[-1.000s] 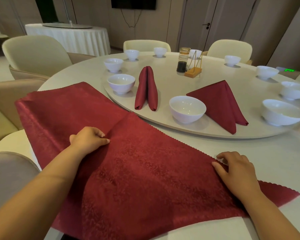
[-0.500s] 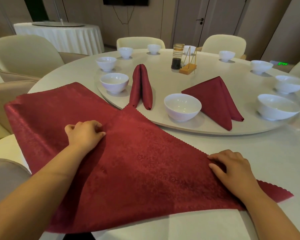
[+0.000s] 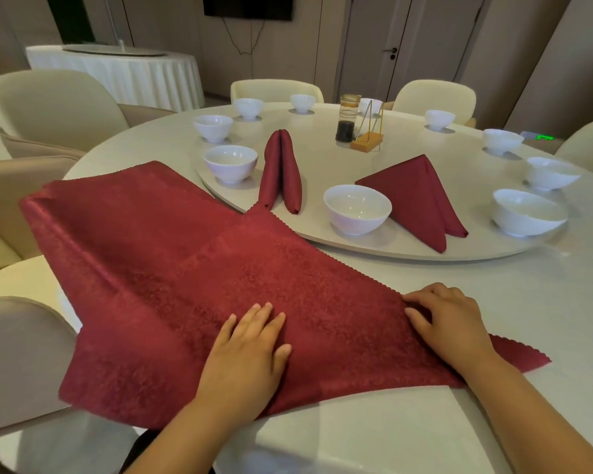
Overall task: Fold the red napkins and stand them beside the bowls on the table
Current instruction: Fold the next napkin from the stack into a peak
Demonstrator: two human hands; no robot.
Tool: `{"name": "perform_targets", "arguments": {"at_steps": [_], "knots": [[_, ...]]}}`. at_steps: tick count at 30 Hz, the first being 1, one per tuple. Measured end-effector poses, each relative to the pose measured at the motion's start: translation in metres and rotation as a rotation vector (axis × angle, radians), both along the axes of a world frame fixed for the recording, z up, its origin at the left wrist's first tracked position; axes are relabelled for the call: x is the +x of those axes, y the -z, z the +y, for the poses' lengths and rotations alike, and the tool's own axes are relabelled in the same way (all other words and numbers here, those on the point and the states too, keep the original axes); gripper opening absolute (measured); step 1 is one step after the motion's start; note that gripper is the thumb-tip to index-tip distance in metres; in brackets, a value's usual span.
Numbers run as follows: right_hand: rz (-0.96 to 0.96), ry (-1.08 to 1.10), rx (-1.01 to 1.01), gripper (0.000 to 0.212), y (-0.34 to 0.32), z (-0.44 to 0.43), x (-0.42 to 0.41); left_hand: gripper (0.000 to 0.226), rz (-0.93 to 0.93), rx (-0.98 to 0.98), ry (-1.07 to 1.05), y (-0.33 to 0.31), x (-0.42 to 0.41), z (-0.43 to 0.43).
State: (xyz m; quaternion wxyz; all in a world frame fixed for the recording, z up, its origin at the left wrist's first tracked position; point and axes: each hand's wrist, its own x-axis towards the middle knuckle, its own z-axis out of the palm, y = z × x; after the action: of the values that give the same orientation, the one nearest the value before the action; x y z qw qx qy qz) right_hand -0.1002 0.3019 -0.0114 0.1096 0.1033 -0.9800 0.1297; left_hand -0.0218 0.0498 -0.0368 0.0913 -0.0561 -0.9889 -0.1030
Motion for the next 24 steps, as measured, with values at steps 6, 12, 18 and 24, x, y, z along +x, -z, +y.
{"name": "perform_targets", "arguments": {"at_steps": [6, 12, 18, 24], "knots": [[0.196, -0.313, -0.149, 0.022, -0.008, -0.067, 0.060, 0.046, 0.060, -0.035, -0.005, 0.002, 0.000, 0.000], [-0.140, -0.225, 0.170, 0.080, 0.016, -0.070, 0.069, 0.045, 0.099, -0.036, -0.020, 0.003, -0.001, 0.000], [-0.276, -0.025, 0.196, 0.095, 0.008, -0.002, 0.046, 0.046, 0.108, -0.040, -0.031, 0.008, -0.004, 0.000], [-0.012, 0.313, -0.063, 0.038, 0.006, 0.056, 0.029, 0.046, 0.144, -0.070, -0.017, 0.011, -0.006, 0.001]]}}
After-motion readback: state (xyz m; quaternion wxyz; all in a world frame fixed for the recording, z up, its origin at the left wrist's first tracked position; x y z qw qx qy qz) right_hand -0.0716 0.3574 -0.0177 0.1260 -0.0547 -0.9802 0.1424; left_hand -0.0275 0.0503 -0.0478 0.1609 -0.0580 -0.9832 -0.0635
